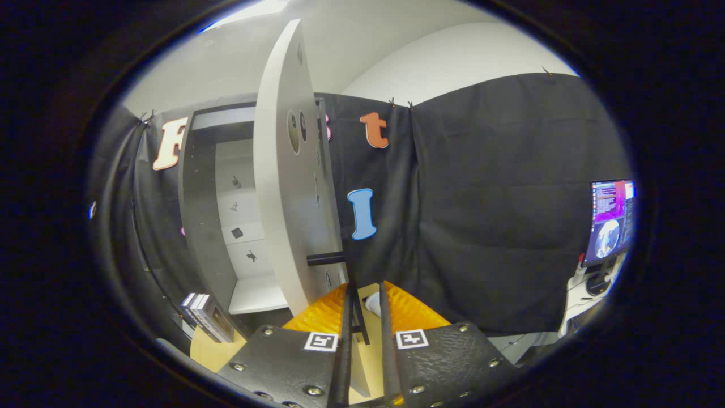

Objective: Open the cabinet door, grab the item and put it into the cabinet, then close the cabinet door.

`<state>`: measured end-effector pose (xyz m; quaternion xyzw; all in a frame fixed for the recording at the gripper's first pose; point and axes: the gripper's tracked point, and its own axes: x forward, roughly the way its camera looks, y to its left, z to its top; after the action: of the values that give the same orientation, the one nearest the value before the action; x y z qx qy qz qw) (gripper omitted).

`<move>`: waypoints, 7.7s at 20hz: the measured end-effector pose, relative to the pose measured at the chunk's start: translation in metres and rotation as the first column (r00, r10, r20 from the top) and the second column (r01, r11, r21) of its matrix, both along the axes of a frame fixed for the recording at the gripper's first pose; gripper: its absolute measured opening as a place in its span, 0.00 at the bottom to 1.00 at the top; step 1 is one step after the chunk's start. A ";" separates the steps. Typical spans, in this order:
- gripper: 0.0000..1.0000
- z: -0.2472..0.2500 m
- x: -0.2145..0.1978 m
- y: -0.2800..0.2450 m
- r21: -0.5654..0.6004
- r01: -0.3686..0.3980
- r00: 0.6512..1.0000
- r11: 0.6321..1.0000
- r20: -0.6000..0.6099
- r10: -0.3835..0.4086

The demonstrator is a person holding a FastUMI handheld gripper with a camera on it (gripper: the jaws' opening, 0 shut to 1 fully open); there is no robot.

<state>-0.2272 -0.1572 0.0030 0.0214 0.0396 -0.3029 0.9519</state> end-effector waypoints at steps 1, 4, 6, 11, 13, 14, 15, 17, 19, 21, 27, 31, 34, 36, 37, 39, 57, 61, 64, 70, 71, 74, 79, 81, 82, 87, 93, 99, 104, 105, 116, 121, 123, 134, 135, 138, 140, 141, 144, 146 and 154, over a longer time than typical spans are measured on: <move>0.23 -0.001 -0.005 -0.004 -0.003 0.013 1.000 1.000 -0.001 -0.013; 0.23 0.005 -0.022 -0.013 0.012 0.054 0.998 0.998 0.022 -0.054; 0.23 0.008 -0.032 -0.018 0.024 0.079 0.996 0.997 0.042 -0.080; 0.23 0.008 -0.046 -0.024 0.034 0.116 0.991 0.993 0.056 -0.118; 0.23 0.007 -0.048 -0.024 0.034 0.112 0.992 0.993 0.054 -0.114; 0.23 0.004 -0.047 -0.022 0.030 0.107 0.993 0.994 0.045 -0.108; 0.23 0.001 -0.046 -0.017 0.022 0.099 0.994 0.995 0.033 -0.100; 0.23 -0.007 -0.043 -0.012 0.003 0.079 0.997 0.997 -0.005 -0.079; 0.23 -0.014 -0.032 -0.010 -0.006 0.046 0.998 0.999 -0.033 -0.046; 0.23 -0.024 -0.019 -0.002 0.001 0.003 0.999 1.000 -0.050 -0.003; 0.23 -0.080 0.016 0.005 0.061 -0.099 0.983 0.993 -0.150 0.107; 0.23 -0.122 0.040 0.011 0.095 -0.172 0.953 0.981 -0.238 0.190; 0.23 -0.158 0.051 0.013 0.119 -0.224 0.922 0.967 -0.296 0.249; 0.24 -0.185 0.058 0.016 0.141 -0.242 0.898 0.960 -0.341 0.277; 0.24 -0.203 0.059 0.015 0.160 -0.243 0.882 0.957 -0.375 0.286; 0.38 -0.236 0.055 0.020 0.213 -0.256 0.841 0.943 -0.432 0.326; 0.99 -0.434 0.056 0.059 0.402 -0.404 0.495 0.822 -0.659 0.566; 0.99 -0.460 0.073 0.065 0.417 -0.437 0.437 0.797 -0.675 0.594; 0.99 -0.476 0.080 0.067 0.424 -0.452 0.407 0.784 -0.684 0.605; 0.84 -0.499 0.082 0.062 0.414 -0.451 0.388 0.791 -0.707 0.591; 0.54 -0.497 0.081 0.062 0.421 -0.446 0.391 0.790 -0.703 0.595; 0.56 -0.497 0.080 0.059 0.422 -0.437 0.389 0.794 -0.707 0.590; 0.49 -0.481 0.083 0.060 0.398 -0.454 0.405 0.798 -0.705 0.582; 0.49 -0.461 0.093 0.061 0.387 -0.462 0.432 0.798 -0.688 0.583; 0.49 -0.449 0.099 0.061 0.377 -0.467 0.444 0.799 -0.682 0.581; 0.49 -0.382 0.136 0.068 0.347 -0.481 0.529 0.805 -0.617 0.582; 0.49 -0.280 0.196 0.063 0.253 -0.517 0.648 0.818 -0.509 0.566; 0.49 -0.204 0.242 0.057 0.180 -0.539 0.714 0.823 -0.420 0.560; 0.48 -0.159 0.274 0.053 0.131 -0.533 0.765 0.836 -0.347 0.542; 0.48 -0.154 0.280 0.055 0.139 -0.531 0.771 0.836 -0.330 0.544; 0.48 -0.117 0.336 0.049 0.136 -0.502 0.821 0.854 -0.236 0.520; 0.48 -0.130 0.357 0.045 0.143 -0.492 0.815 0.859 -0.269 0.513; 0.48 -0.138 0.363 0.046 0.146 -0.493 0.807 0.858 -0.291 0.513; 0.48 -0.177 0.391 0.047 0.191 -0.481 0.769 0.855 -0.377 0.517; 0.48 -0.180 0.392 0.046 0.209 -0.474 0.765 0.855 -0.382 0.518; 0.48 -0.181 0.400 0.044 0.245 -0.458 0.771 0.855 -0.370 0.519; 0.48 -0.181 0.404 0.041 0.255 -0.451 0.775 0.855 -0.363 0.518; 0.48 -0.182 0.406 0.041 0.262 -0.449 0.776 0.854 -0.360 0.518; 0.56 -0.180 0.408 0.039 0.261 -0.444 0.782 0.857 -0.354 0.513; 0.63 -0.177 0.409 0.045 0.263 -0.469 0.775 0.843 -0.335 0.536; 1.00 -0.155 0.402 0.047 0.184 -0.506 0.795 0.843 -0.281 0.538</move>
<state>0.1752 -0.1102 -0.1521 0.0073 0.2134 -0.0254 0.9766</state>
